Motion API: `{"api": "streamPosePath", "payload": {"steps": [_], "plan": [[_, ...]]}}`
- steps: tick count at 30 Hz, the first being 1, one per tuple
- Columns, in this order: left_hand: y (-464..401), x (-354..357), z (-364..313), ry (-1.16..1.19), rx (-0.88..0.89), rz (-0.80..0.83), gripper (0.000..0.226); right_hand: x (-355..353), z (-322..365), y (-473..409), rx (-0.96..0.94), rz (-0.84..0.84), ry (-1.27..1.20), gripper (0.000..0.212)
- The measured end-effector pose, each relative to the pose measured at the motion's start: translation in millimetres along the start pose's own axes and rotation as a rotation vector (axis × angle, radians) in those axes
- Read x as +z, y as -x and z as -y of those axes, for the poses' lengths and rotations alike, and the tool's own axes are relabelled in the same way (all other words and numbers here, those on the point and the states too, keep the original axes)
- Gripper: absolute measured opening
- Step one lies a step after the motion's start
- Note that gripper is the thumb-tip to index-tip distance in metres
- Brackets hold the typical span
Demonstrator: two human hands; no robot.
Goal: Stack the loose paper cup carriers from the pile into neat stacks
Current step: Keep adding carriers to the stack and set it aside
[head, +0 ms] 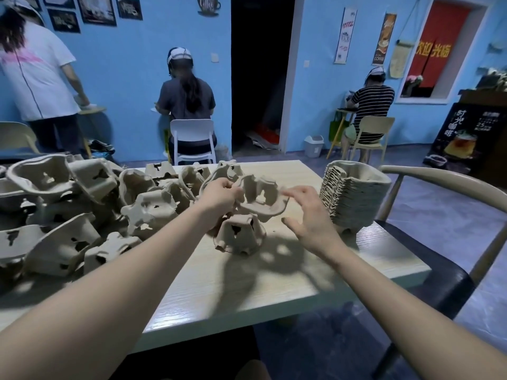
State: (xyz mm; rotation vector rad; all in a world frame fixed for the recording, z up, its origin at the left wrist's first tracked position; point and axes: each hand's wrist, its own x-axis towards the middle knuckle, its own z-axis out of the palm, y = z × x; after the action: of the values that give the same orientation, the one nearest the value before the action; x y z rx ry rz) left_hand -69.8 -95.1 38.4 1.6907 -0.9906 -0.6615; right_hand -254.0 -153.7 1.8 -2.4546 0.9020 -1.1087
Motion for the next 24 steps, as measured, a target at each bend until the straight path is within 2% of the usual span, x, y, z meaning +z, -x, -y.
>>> {"api": "streamPosePath", "payload": {"steps": [2,4,5,7,11,13,15,17,19,21,24], "plan": [[2.0,0.2,0.2,0.112,-0.031,-0.049,0.013,1.9,6.1,-3.5,0.292,-0.009,-0.127,0.041],[6.6,3.6,-1.2,0.181,-0.053,-0.042,0.017,7.8,18.2,-9.5,0.557,0.056,-0.472,0.022],[10.2,7.1,-2.9,0.213,-0.059,-0.019,0.018,10.9,23.6,-13.4,0.643,0.057,-0.647,0.019],[18.4,15.9,-7.7,0.299,-0.07,0.037,0.018,11.3,33.1,-20.7,0.729,0.001,-0.815,0.022],[31.6,26.5,-18.8,0.38,-0.052,0.159,0.009,-2.1,33.0,-34.7,0.717,-0.124,-0.758,0.017],[29.3,24.8,-26.3,0.299,-0.033,0.138,0.008,-13.5,26.0,-43.2,0.697,-0.155,-0.632,0.011],[19.5,21.5,-33.9,0.211,0.0,0.06,0.022,-29.2,19.9,-49.2,0.66,-0.161,-0.506,0.007],[12.2,22.2,-44.8,0.178,0.057,0.008,0.025,-45.0,15.7,-51.9,0.604,-0.136,-0.447,0.013],[7.4,28.7,-56.7,0.17,0.116,0.027,0.014,-59.6,11.5,-54.0,0.555,-0.149,-0.402,0.014],[2.8,38.7,-68.5,0.179,0.158,0.049,0.011,-73.0,6.9,-57.4,0.551,-0.225,-0.398,0.01],[-2.7,57.2,-86.7,0.276,0.151,0.057,0.013,-91.4,-3.9,-62.1,0.577,-0.324,-0.421,0.025]]}}
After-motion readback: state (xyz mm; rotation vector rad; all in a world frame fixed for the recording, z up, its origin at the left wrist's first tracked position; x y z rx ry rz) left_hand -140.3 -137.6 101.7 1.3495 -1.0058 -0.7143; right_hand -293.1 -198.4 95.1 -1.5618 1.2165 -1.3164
